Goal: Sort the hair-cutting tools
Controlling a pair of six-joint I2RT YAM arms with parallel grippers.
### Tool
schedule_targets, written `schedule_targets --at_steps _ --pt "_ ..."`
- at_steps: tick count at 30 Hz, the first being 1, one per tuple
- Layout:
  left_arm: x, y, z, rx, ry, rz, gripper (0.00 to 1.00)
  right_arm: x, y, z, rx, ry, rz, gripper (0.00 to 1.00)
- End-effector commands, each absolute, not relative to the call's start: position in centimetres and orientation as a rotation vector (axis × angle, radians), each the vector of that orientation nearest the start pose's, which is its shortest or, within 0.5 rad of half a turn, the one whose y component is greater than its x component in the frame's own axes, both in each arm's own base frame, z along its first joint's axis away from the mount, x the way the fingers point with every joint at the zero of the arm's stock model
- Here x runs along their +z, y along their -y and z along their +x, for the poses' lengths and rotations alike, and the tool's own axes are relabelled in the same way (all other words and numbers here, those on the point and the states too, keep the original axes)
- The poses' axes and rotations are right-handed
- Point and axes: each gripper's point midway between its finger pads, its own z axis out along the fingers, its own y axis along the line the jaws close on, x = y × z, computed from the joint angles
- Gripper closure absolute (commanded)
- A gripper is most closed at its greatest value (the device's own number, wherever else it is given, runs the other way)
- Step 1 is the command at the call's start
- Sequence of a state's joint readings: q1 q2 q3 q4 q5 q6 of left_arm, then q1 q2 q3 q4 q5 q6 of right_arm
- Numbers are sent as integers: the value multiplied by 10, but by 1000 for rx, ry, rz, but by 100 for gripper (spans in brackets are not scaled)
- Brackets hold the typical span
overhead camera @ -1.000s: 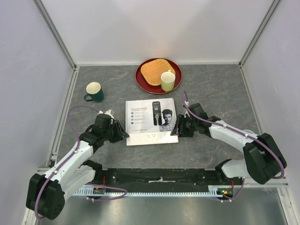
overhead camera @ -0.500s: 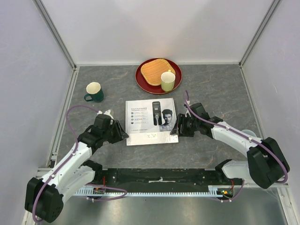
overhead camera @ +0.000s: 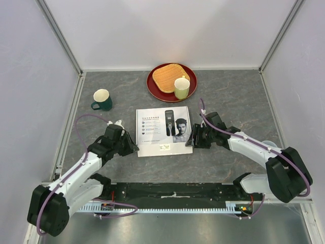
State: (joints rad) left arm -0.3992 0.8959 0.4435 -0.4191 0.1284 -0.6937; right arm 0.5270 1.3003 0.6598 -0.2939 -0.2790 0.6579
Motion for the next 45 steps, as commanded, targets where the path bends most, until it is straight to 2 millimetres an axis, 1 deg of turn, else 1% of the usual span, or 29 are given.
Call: schedule_targets --at_steps 1,8,11,14,15,16,18,19,20,22,23,25,26,27,29,30,31,32,33,34,35,36,38,39,40,41,42,43,45 --pt "43 131 201 -565 -2524 -354 74 53 -208 225 751 -2630 51 40" --pt "32 127 203 -524 -2525 -374 74 40 -201 228 693 -2627 75 41" --pt "39 127 205 -520 -2518 -363 75 50 -206 229 733 -2600 74 41" --pt "62 128 213 -530 -2456 -349 75 76 -213 234 786 -2513 38 40" --pt "67 123 213 -506 -2450 -358 75 88 -217 234 806 -2471 17 39" --pt "83 122 220 -502 -2401 -363 75 95 -218 235 812 -2447 15 39" --pt "98 117 226 -475 -2365 -370 75 112 -220 238 814 -2386 16 37" --pt "114 118 232 -486 -2323 -367 74 115 -220 238 812 -2372 19 37" --pt "121 118 236 -486 -2302 -367 73 119 -220 238 811 -2360 21 37" --pt "144 119 250 -493 -2231 -364 72 125 -226 238 824 -2334 2 36" --pt "148 121 256 -494 -2222 -359 69 126 -228 237 831 -2327 -9 36" --pt "168 130 273 -526 -2160 -329 67 124 -238 230 852 -2334 -47 36" --pt "164 134 282 -521 -2171 -321 64 123 -243 229 862 -2327 -63 37" --pt "167 137 289 -519 -2160 -295 63 120 -251 222 879 -2342 -77 39" --pt "177 143 309 -518 -2121 -292 61 113 -257 220 853 -2350 -69 41" --pt "174 146 319 -506 -2126 -291 61 105 -266 212 848 -2370 -100 44" --pt "175 149 327 -507 -2117 -289 60 103 -270 212 837 -2362 -79 46" --pt "182 154 339 -528 -2072 -280 60 96 -272 209 825 -2369 -75 46" --pt "179 160 349 -534 -2070 -265 60 88 -280 201 827 -2385 -99 48" --pt "181 164 356 -545 -2049 -250 60 86 -286 200 847 -2381 -78 49" --pt "195 171 369 -577 -1978 -228 58 83 -290 198 860 -2372 -81 50" --pt "190 176 381 -570 -1983 -198 58 74 -294 194 853 -2390 -91 51" --pt "192 185 397 -573 -1965 -160 57 69 -298 196 860 -2379 -61 52" --pt "207 190 410 -573 -1930 -131 57 63 -300 194 854 -2388 -58 53" --pt "188 194 420 -553 -1977 -121 57 63 -302 197 862 -2377 -43 54" --pt "186 197 427 -540 -1984 -104 57 59 -300 198 854 -2381 -16 55" --pt "196 202 438 -541 -1969 -95 57 56 -299 198 846 -2385 -6 55" --pt "175 205 447 -523 -2014 -95 57 52 -298 197 844 -2387 6 55" --pt "175 210 464 -519 -1992 -107 57 48 -295 198 836 -2390 37 55"
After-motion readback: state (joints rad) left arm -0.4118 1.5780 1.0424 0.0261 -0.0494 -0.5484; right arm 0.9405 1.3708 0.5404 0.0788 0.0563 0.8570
